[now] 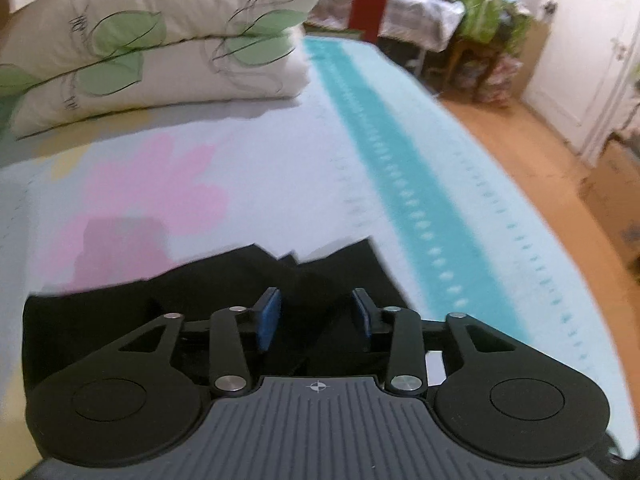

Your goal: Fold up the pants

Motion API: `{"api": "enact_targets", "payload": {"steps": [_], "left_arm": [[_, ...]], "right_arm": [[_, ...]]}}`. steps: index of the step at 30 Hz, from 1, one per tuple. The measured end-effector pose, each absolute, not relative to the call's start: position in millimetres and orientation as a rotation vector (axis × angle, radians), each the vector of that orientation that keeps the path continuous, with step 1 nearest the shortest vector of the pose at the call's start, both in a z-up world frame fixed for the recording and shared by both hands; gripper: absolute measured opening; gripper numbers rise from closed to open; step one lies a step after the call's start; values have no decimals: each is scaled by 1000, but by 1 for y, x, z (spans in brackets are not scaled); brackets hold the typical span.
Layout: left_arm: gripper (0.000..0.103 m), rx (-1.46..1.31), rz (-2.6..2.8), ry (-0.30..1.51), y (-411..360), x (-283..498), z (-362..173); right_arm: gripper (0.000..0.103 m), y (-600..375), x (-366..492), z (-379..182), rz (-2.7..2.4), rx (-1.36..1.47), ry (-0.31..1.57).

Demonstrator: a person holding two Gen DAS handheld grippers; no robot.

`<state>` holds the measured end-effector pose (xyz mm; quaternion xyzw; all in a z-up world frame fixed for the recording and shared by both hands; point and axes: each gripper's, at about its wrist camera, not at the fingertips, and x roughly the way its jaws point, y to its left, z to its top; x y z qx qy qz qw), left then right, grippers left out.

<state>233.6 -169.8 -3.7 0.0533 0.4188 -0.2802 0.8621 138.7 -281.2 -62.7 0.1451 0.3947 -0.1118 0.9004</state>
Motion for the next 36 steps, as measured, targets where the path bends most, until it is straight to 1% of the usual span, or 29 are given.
{"api": "enact_targets", "payload": {"steps": [2,7,8,9,10,12,15,21,24,27,31,36], "left_arm": [[38,81,-664,851,-164,232,11],[38,35,-683,780,-141,228,45],[40,27,-656,769,-133,228,49],[44,27,-618,760,-123,227,52],[46,43,-568,760,-112,227,52],[46,93,-469,752,-90,224,45],[46,164,-323,794,-60,222,23],[46,133,-282,972,-14,220,-40],[46,142,-324,1045,-14,221,-66],[46,161,-344,1063,-21,224,-86],[46,205,-357,1020,-26,221,-86],[46,80,-397,1008,-1,221,-73]], "right_arm": [[19,-283,141,-57,-234,283,800],[26,-290,153,-45,-229,251,746],[29,-291,156,-44,-218,250,731],[32,-291,157,-41,-204,248,711],[34,-291,159,-38,-188,247,693],[40,-291,165,-38,-140,254,675],[43,-291,180,-41,-74,272,707],[46,-281,208,-59,-5,286,763],[46,-277,216,-64,10,305,788],[47,-276,224,-70,8,313,801],[48,-278,235,-86,1,306,858],[54,-272,238,-97,32,286,880]]}}
